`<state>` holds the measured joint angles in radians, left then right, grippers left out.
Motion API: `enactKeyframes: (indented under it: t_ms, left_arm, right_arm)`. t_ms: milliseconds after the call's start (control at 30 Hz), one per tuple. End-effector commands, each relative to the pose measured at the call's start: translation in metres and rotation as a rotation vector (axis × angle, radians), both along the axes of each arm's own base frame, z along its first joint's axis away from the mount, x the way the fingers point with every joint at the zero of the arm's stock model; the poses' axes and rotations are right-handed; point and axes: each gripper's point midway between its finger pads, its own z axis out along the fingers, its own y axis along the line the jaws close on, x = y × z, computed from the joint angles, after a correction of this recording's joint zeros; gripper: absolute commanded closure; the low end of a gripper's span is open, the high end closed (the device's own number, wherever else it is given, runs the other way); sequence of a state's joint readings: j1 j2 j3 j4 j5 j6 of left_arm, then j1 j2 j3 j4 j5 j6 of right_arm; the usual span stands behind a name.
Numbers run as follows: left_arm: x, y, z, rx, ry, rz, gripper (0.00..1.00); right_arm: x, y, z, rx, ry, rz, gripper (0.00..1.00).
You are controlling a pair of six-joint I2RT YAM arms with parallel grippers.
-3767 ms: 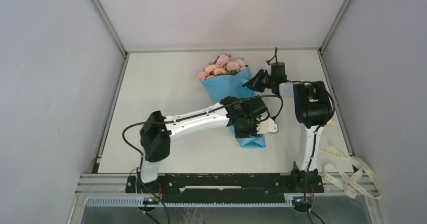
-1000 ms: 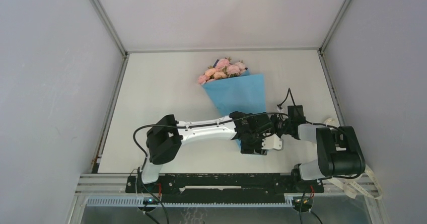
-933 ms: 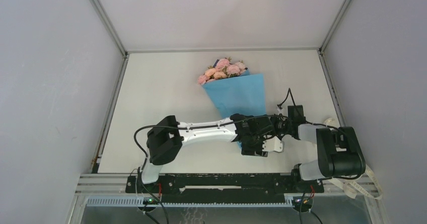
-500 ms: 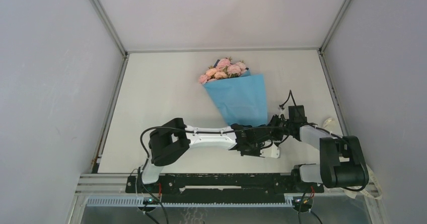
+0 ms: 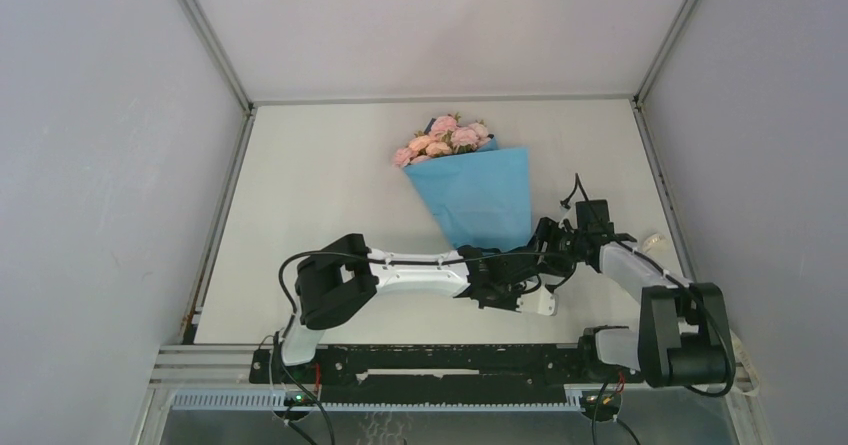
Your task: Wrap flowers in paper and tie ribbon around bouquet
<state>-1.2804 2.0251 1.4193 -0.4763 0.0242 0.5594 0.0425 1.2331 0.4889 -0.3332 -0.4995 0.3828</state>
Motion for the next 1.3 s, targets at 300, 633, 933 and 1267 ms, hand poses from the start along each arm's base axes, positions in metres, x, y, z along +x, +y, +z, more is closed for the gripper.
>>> enactKeyframes:
  t_ms: [300, 633, 933, 1267]
  left_arm:
    - [-0.007, 0.018, -0.012, 0.063, 0.005, -0.069, 0.72]
    - [-0.017, 0.039, 0.036, 0.071, 0.062, -0.073, 0.55]
    - [-0.075, 0.116, 0.047, 0.283, 0.356, -0.165, 0.47]
    - [-0.007, 0.116, 0.132, -0.021, 0.470, 0.088, 0.46]
  right_arm:
    - [0.028, 0.028, -0.012, 0.175, 0.053, 0.096, 0.40]
    - [0.026, 0.078, 0.004, 0.356, 0.014, 0.076, 1.00]
    - [0.024, 0.119, 0.010, 0.366, -0.062, -0.035, 1.00]
    - [0.007, 0.169, 0.013, 0.428, -0.050, -0.018, 1.00]
